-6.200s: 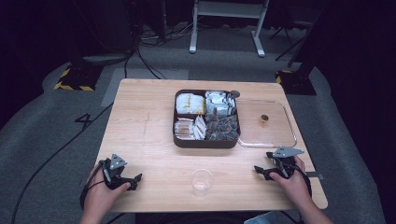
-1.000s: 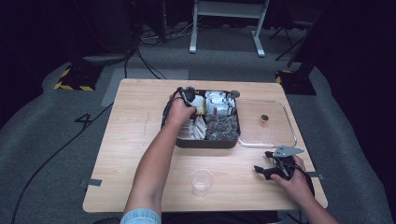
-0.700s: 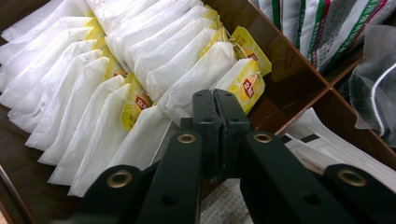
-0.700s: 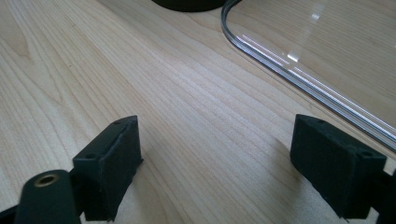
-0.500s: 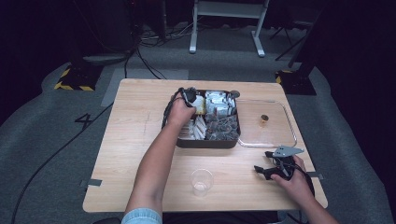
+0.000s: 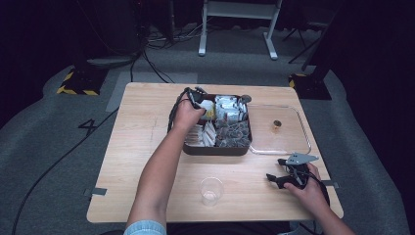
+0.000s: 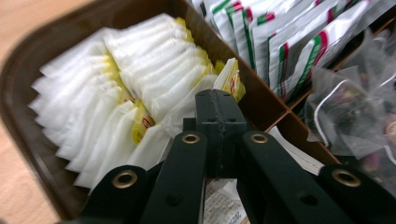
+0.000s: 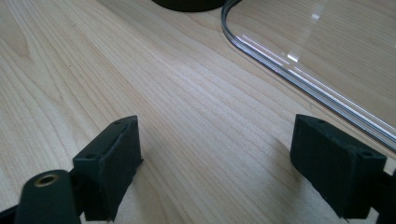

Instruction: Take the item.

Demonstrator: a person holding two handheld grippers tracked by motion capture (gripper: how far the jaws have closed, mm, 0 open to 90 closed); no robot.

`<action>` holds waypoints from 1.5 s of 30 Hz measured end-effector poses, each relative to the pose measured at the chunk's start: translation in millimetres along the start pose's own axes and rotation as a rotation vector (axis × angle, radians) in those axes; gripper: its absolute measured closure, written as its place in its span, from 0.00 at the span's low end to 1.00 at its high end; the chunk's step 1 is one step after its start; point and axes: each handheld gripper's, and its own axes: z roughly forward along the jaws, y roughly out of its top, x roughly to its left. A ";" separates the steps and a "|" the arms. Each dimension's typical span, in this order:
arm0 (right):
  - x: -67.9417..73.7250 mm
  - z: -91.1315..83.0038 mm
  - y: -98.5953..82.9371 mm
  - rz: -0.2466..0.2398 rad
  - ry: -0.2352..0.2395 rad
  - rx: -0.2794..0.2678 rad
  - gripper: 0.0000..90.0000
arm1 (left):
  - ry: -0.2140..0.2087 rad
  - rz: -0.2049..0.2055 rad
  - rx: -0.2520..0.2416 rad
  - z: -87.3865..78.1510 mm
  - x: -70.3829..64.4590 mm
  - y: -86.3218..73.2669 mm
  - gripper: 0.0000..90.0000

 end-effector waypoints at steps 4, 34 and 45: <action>0.0 0.0 0.0 0.000 0.000 0.000 0.18 | -0.019 0.021 -0.035 -13.4 0.2 2.8 1.00; -0.2 0.0 0.0 0.000 0.001 0.000 0.18 | -0.165 0.273 -0.219 -142.6 -65.5 -27.4 1.00; -0.2 0.0 0.0 -0.001 0.000 -0.001 0.18 | -0.251 0.325 -0.253 -169.5 -96.2 -63.1 1.00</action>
